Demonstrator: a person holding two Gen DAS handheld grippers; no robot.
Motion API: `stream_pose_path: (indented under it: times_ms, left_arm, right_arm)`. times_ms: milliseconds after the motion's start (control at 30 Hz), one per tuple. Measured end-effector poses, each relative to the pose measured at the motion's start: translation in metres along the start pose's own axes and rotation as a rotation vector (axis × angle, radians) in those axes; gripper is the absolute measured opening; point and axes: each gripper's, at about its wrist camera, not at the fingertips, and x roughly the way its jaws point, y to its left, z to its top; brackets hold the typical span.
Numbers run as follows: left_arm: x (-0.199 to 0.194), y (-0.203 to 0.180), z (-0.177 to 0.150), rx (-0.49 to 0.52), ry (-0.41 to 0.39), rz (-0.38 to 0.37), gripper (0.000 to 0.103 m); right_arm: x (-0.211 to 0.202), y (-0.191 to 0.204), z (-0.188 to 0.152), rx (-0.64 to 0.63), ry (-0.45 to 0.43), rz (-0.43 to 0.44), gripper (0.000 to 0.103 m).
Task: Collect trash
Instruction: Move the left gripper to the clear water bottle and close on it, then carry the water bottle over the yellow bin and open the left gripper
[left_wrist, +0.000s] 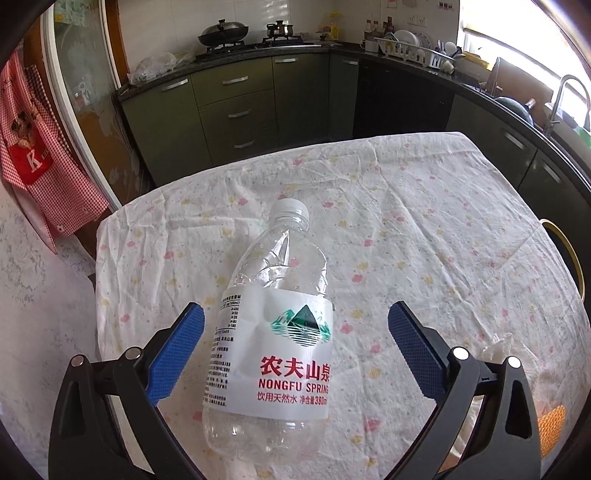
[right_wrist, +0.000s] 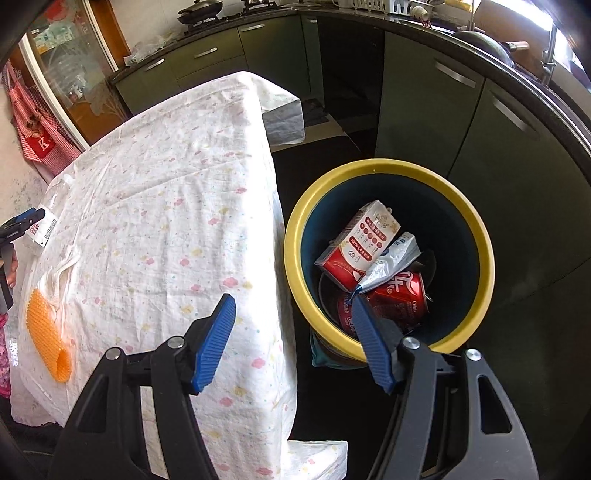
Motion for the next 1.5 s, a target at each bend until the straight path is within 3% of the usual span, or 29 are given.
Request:
stream_pose_path:
  times_ms: [200,533,967,1200,1500]
  left_arm:
    - [0.021,0.008,0.004,-0.021,0.035,-0.010,0.097]
    - [0.035,0.013,0.007,-0.028,0.089,-0.005,0.067]
    - [-0.007,-0.011,0.007,0.018,0.037,-0.042,0.065]
    - [-0.049,-0.069,0.020,0.109,-0.028,-0.137,0.065]
    - [-0.081,-0.223,0.062,0.370,-0.072,-0.367,0.065]
  right_arm:
    - [0.008,0.005,0.005,-0.011,0.020,-0.005,0.062]
    - [0.013,0.011,0.009,-0.026,0.033,-0.003,0.062]
    - [0.013,0.009,0.004,-0.020,0.029,0.004,0.062]
    - [0.004,-0.002,-0.002,-0.003,0.004,0.002,0.062]
    - [-0.024,-0.049,-0.026,0.085,-0.050,-0.047,0.063]
